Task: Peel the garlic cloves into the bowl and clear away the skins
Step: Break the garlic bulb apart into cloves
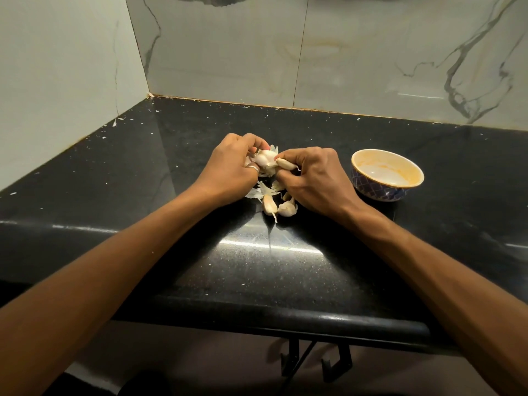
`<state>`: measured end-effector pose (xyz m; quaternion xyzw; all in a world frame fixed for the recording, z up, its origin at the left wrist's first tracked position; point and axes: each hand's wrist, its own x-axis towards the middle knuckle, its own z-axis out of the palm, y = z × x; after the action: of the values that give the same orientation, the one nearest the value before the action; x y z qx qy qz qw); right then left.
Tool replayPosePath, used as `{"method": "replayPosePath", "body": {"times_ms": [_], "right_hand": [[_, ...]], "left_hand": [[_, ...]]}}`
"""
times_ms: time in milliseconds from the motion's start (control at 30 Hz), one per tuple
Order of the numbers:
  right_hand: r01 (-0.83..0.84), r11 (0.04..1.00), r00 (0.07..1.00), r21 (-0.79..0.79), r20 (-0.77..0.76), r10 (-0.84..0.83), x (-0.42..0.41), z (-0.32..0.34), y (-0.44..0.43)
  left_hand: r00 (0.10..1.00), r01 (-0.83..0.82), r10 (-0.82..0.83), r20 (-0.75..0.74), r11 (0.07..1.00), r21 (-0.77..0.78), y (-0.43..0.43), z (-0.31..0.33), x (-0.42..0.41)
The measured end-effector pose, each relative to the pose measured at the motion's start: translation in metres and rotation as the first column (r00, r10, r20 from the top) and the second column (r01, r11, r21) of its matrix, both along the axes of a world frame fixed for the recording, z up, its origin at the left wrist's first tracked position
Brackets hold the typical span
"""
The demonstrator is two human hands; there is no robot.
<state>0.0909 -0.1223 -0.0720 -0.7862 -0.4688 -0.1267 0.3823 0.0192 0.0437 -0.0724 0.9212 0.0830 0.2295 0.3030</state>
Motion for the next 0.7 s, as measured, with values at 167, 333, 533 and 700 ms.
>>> {"method": "replayPosePath", "body": {"times_ms": [167, 333, 533, 700], "right_hand": [[-0.029, 1.0, 0.999, 0.007, 0.043, 0.028, 0.0, -0.0026, 0.0018], [-0.024, 1.0, 0.999, -0.007, 0.042, 0.024, -0.0001, -0.0023, 0.0011], [-0.014, 1.0, 1.0, -0.008, -0.005, 0.014, -0.0005, -0.0004, -0.0001], [0.033, 0.999, 0.999, -0.009, -0.042, -0.034, -0.0003, 0.0015, 0.0003]], "left_hand": [[0.995, 0.096, -0.098, 0.013, 0.989, 0.111, -0.0036, -0.0028, -0.0023], [0.975, 0.221, -0.223, -0.003, 0.963, 0.157, -0.0033, -0.0037, -0.0056], [0.974, 0.218, -0.224, 0.032, 0.967, 0.13, 0.0031, -0.0084, -0.001], [0.977, 0.204, -0.211, 0.046, 0.973, 0.111, 0.0037, -0.0084, 0.0012]]}}
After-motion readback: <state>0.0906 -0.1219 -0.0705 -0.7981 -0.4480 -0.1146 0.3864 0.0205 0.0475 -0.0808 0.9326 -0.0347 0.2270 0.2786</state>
